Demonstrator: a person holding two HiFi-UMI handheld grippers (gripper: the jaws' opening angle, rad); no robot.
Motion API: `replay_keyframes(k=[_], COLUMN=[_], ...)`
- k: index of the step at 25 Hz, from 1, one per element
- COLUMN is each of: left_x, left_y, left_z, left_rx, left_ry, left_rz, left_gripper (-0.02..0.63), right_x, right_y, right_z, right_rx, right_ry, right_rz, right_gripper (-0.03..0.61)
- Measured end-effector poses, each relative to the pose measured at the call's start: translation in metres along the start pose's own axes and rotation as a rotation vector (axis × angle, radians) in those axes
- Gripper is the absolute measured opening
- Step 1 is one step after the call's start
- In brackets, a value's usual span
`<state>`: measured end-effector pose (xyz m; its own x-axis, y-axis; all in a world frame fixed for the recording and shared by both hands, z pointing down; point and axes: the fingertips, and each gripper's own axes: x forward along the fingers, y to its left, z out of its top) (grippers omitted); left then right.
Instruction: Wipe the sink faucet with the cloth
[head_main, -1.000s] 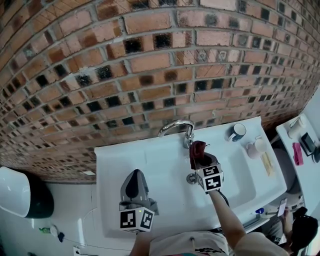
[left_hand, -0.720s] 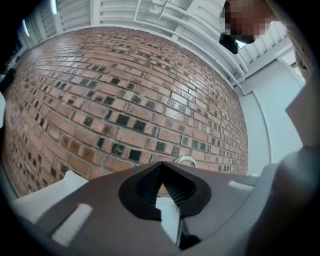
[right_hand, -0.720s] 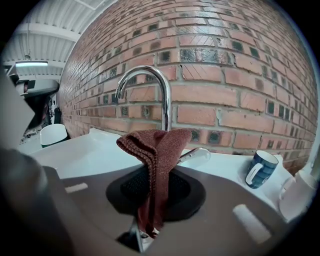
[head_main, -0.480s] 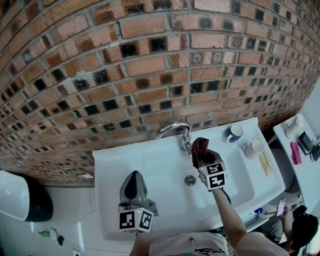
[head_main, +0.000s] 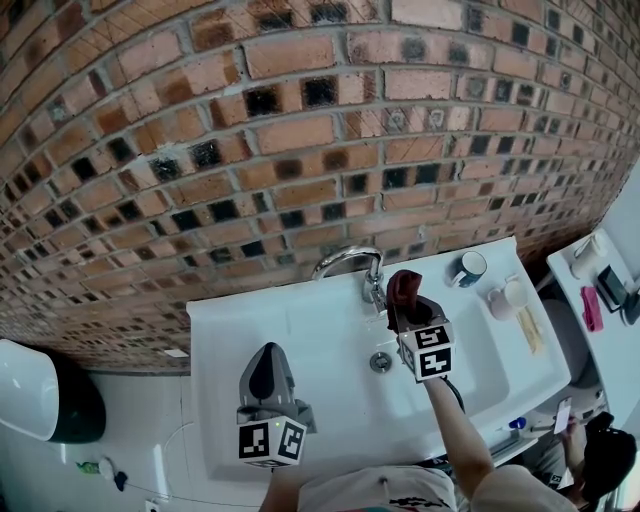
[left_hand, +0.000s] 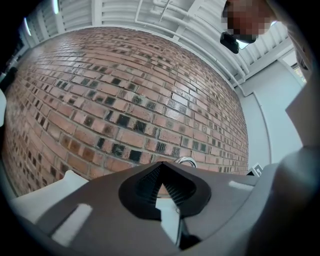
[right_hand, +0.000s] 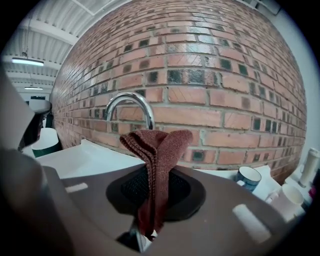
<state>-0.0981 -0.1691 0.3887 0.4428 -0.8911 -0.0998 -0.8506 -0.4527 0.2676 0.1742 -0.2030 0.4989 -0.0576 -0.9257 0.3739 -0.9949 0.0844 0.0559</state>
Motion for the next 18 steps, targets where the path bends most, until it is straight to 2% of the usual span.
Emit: replay_keyframes(k=[6,11,18], left_x=[-0.001,-0.003,-0.001], left_y=[0.004,0.011,0.010], left_z=[0.002,0.000,-0.002], left_rx=[0.002,-0.005,-0.011], left_ry=[-0.001,0.003,0.010], left_rz=[0.012,0.029,0.024], left_gripper=[0.005,0.005,0.005], right_x=[0.028,0.049,0.053], right_y=[0.035,0.026,0.026], right_z=[0.012,0.001,0.000], right_rx=[-0.045,-0.027,-0.025], right_ry=[0.018,0.107,0.124], right_rz=[0.083,0.045,0.034], right_gripper=[0.048,0.048,0.047])
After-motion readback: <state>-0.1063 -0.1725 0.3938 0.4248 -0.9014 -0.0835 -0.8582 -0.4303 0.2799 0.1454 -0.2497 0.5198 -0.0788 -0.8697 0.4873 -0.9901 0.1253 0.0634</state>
